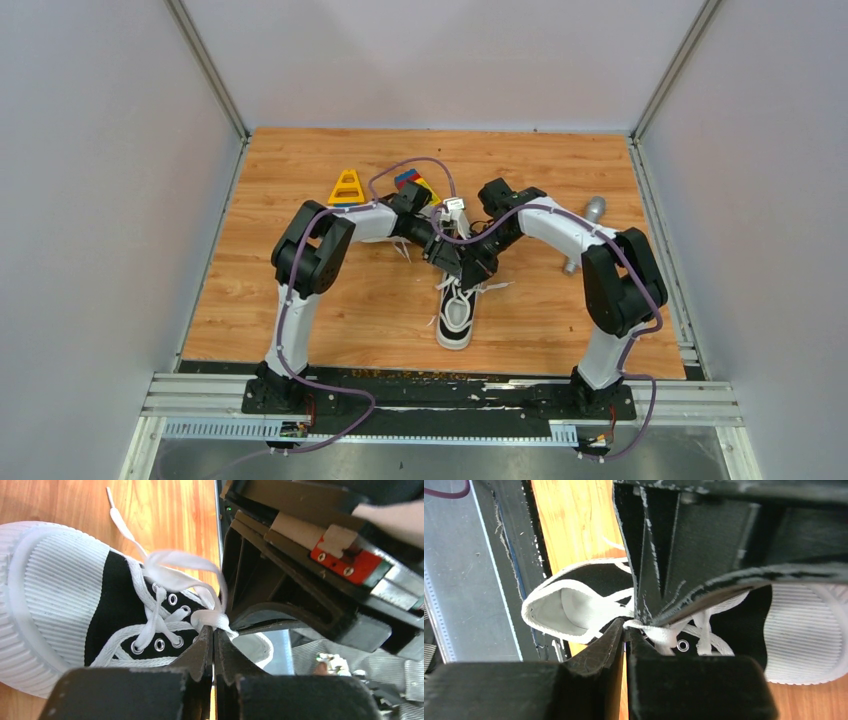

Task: Tie the shoes
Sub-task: Cross the shoelace with the shoelace.

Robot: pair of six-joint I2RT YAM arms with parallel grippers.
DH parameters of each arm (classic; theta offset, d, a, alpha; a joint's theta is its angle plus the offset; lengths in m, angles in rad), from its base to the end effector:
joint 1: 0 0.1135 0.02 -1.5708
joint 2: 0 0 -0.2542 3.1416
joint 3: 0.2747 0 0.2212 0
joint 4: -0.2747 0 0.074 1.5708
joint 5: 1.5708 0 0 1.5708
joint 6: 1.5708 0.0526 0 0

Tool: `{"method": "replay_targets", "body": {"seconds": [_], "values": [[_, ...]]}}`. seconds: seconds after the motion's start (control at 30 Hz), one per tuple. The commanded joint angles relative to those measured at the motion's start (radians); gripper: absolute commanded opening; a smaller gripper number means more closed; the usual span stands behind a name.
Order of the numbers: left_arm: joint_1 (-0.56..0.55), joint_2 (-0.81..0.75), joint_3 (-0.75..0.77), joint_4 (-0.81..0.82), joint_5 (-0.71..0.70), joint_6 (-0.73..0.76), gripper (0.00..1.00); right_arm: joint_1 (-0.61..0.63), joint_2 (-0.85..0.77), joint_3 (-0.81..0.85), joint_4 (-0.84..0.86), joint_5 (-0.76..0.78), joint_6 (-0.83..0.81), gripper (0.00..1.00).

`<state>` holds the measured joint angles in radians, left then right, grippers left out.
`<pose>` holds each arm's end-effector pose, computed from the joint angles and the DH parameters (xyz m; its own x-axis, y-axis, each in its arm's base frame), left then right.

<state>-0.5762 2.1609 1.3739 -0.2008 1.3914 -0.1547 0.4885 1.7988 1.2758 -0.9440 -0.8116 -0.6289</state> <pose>0.3073 -0.2614 0.1467 -0.7766 0.4718 -0.4174 0.4370 -0.0737 -0.8964 0.2499 0.1760 0.1971 -0.4812 -0.7143 -0.5082 -0.8316 0.1884 0.5225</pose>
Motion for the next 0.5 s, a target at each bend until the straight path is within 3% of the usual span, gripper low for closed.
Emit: {"method": "replay_targets", "body": {"seconds": [0.0,0.03,0.07,0.17,0.2,0.27,0.47], "values": [[-0.004,0.031,0.134,-0.404,0.057,0.400,0.00,-0.002,-0.042,0.003,0.054,0.039,-0.005,0.05],[-0.005,0.057,0.198,-0.601,0.060,0.483,0.00,-0.002,-0.040,0.003,0.054,0.040,-0.005,0.05],[-0.005,0.075,0.234,-0.703,0.060,0.678,0.00,-0.001,-0.037,0.002,0.055,0.040,-0.009,0.05],[-0.004,0.201,0.434,-1.280,0.090,1.090,0.00,0.005,-0.030,-0.001,0.062,0.046,-0.017,0.05],[-0.004,0.228,0.461,-1.373,0.109,1.264,0.00,0.007,-0.028,0.000,0.065,0.045,-0.016,0.05],[-0.003,0.258,0.465,-1.453,0.161,1.320,0.00,0.008,-0.024,0.002,0.071,0.044,-0.013,0.05],[-0.004,0.247,0.436,-1.466,0.205,1.342,0.00,0.009,-0.035,-0.018,0.077,0.041,-0.004,0.05]]}}
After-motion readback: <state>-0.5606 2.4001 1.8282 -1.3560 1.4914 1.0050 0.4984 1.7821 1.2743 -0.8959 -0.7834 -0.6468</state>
